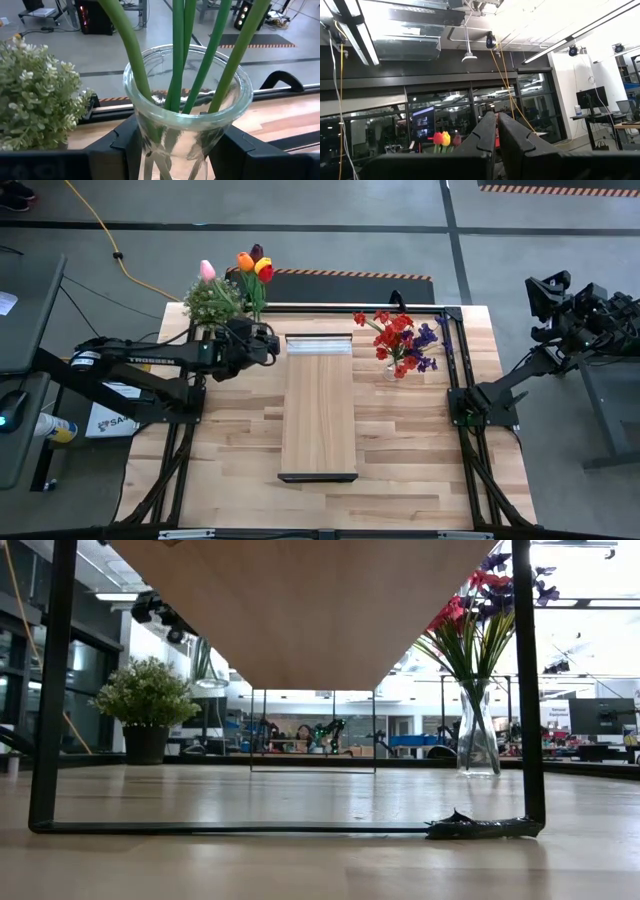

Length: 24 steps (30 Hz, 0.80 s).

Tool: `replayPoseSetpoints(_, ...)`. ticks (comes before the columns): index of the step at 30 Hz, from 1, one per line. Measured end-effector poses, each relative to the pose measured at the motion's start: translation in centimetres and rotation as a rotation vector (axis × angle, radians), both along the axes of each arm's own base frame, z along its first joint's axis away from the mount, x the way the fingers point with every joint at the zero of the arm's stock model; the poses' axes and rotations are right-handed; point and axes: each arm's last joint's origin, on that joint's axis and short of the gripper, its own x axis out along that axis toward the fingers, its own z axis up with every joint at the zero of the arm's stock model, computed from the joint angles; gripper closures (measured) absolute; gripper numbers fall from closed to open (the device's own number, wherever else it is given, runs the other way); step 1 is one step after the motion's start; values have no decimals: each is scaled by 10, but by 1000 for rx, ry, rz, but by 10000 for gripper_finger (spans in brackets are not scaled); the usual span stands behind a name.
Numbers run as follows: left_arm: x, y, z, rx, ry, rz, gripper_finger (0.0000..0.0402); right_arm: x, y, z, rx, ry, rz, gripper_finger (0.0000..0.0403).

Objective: Pick and place flowers into a vace then onto a shelf
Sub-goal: Put the left transparent vase with tulips on the shelf

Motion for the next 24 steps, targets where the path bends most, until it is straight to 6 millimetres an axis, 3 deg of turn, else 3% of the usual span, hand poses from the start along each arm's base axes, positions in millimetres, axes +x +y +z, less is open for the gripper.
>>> replayPoseSetpoints(24,7,0,58,4,-96,-69,193,0,0,0,0,0,0,391)
